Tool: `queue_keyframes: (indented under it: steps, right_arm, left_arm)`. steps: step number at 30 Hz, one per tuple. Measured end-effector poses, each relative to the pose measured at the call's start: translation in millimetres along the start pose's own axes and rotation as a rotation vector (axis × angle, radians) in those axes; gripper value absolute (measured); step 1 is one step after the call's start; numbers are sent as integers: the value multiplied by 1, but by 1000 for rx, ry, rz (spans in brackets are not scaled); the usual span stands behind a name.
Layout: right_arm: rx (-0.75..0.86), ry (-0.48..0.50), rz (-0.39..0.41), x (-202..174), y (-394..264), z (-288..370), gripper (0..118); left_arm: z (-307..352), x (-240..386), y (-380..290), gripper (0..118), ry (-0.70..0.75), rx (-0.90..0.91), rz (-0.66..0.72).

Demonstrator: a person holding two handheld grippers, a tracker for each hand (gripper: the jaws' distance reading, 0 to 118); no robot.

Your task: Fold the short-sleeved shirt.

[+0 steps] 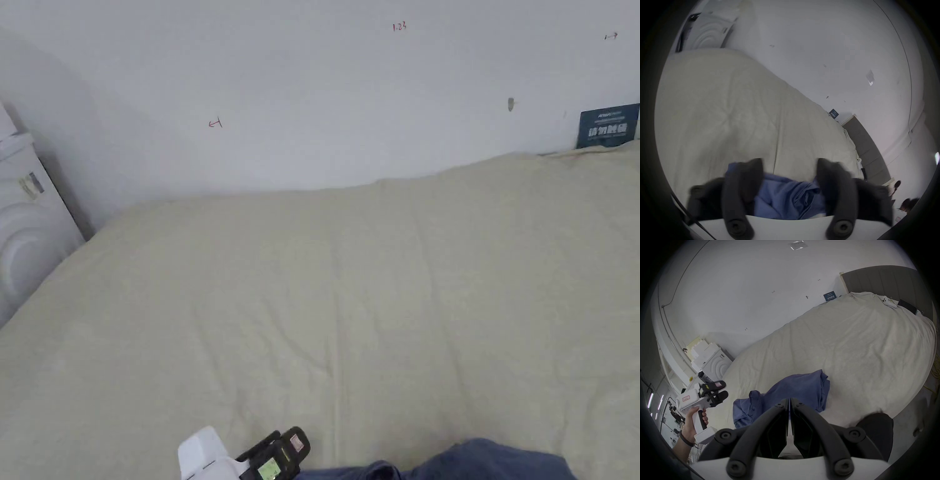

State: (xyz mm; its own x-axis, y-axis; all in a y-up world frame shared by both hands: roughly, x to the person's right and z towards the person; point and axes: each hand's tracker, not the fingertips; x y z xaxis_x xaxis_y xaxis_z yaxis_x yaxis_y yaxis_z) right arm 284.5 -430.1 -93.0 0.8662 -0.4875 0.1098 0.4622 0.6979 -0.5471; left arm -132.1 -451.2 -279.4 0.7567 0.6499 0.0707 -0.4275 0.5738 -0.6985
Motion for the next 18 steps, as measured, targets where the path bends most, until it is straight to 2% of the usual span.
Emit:
queue_keyframes:
  steps: [1, 2, 4, 7, 8, 9, 11, 13, 16, 18]
  right_arm:
    - [-7, 0, 6, -1, -1, 0, 2]
    - [-7, 0, 9, -1, -1, 0, 2]
    - [-11, -7, 14, -2, -2, 1, 3]
    - [-11, -26, 25, -3, 0, 6, 2]
    - [-11, -31, 25, -2, 1, 7, 2]
    - [-9, -36, 25, -2, 1, 9, 2]
    - [-4, -38, 30, -2, 1, 13, 2]
    - [-1, -43, 26, -1, 0, 13, 2]
    - [-11, -46, 15, 0, -1, 10, 2]
    - [-19, -35, 12, -2, -1, 9, 2]
  left_arm:
    - [-10, -3, -10, 21, 8, -67, 32]
    - [-18, -2, -23, 20, -3, -107, 40]
    - [-40, 3, -49, 19, -138, -218, 34]
    - [-83, 18, -77, 19, -204, -340, 19]
    - [-98, 19, -83, 19, -185, -374, 19]
    - [-114, 20, -89, 14, -99, -400, 7]
    - [-122, 17, -96, 10, -79, -370, -90]
    - [-115, 13, -91, 10, -117, -361, -27]
    - [-113, 15, -88, 10, -115, -375, -37]
    - [-101, 22, -80, 10, -103, -384, 8]
